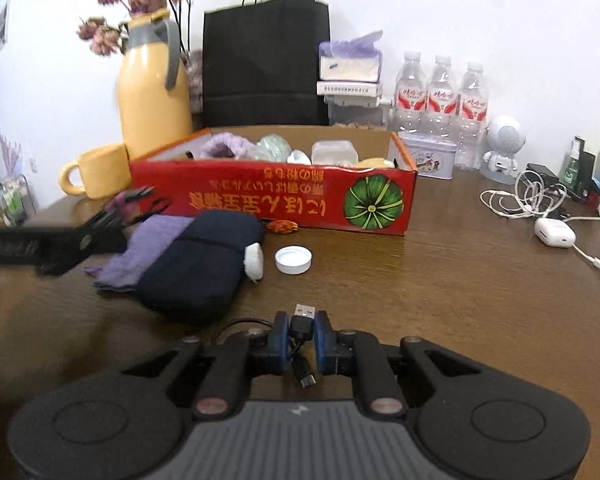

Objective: Organize objects
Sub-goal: 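Grasp the black braided cable with the left tool while the right tool grasps its USB plug, then carry the braided cable into the red box and open both tools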

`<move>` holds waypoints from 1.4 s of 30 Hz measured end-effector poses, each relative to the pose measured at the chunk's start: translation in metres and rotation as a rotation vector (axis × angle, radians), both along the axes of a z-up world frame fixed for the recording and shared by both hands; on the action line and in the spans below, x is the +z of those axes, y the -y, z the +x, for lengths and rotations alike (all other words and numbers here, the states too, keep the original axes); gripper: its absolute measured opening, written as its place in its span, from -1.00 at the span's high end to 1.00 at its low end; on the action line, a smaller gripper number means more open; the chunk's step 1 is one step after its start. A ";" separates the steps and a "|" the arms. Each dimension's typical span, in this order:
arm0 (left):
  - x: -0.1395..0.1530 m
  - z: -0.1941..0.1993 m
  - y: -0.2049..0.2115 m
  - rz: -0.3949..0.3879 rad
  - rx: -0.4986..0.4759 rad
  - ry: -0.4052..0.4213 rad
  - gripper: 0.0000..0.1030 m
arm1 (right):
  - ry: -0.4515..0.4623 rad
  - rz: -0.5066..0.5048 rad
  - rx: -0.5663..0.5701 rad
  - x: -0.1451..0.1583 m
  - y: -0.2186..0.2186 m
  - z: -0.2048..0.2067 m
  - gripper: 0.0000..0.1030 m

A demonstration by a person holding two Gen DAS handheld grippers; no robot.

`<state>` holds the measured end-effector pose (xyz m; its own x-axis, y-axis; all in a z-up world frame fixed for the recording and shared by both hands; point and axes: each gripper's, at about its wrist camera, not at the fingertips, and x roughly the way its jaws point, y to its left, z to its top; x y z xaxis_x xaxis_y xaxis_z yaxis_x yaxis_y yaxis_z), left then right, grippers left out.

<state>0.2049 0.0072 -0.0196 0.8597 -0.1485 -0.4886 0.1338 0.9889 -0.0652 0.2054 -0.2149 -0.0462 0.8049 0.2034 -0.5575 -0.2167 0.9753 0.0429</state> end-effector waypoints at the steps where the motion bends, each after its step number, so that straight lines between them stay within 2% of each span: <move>1: 0.000 -0.013 0.001 0.028 0.019 0.006 -0.73 | 0.004 0.012 0.002 0.002 0.001 -0.008 0.76; 3: -0.002 -0.040 0.001 0.052 0.044 -0.018 -0.73 | 0.000 0.029 0.008 0.001 0.000 -0.025 0.76; 6: -0.004 -0.073 0.001 0.074 0.032 -0.052 -0.73 | -0.009 0.038 0.042 -0.002 -0.007 -0.051 0.76; 9: -0.001 -0.100 0.004 0.108 0.018 -0.037 -0.73 | -0.004 0.043 0.073 -0.002 -0.015 -0.076 0.76; 12: 0.004 -0.117 0.005 0.100 0.001 -0.020 -0.73 | 0.008 0.059 0.073 -0.001 -0.017 -0.096 0.76; 18: 0.015 -0.109 0.001 0.034 -0.028 -0.016 -0.73 | 0.006 0.087 0.036 0.002 -0.003 -0.105 0.76; 21: 0.039 -0.085 -0.002 0.009 -0.080 0.028 -0.73 | 0.028 0.104 0.037 0.016 0.008 -0.090 0.76; 25: 0.087 -0.024 0.002 0.016 -0.197 0.117 -0.73 | 0.113 0.104 0.082 0.062 0.025 -0.039 0.76; 27: 0.104 0.028 0.009 0.023 -0.255 0.104 -0.73 | 0.162 0.090 0.089 0.088 0.031 0.000 0.76; 29: 0.109 0.086 0.020 0.015 -0.251 0.040 -0.73 | 0.174 0.105 0.075 0.106 0.037 0.048 0.76; 33: 0.088 0.201 0.050 0.051 -0.231 -0.108 -0.73 | 0.127 0.103 0.042 0.111 0.030 0.156 0.76; 35: 0.068 0.237 0.064 0.071 -0.212 -0.161 -0.73 | 0.086 0.086 0.006 0.102 0.023 0.212 0.76; 37: 0.046 0.262 0.077 0.118 -0.223 -0.190 -0.74 | 0.035 0.067 -0.047 0.088 0.019 0.263 0.76; 40: 0.021 0.290 0.079 0.087 -0.202 -0.240 -0.80 | -0.055 0.073 -0.084 0.062 0.018 0.321 0.71; 41: 0.017 0.296 0.076 0.064 -0.211 -0.268 -0.83 | -0.068 0.070 -0.115 0.053 0.017 0.336 0.51; 42: 0.016 0.299 0.071 0.030 -0.222 -0.286 -0.86 | -0.074 0.060 -0.130 0.048 0.017 0.345 0.40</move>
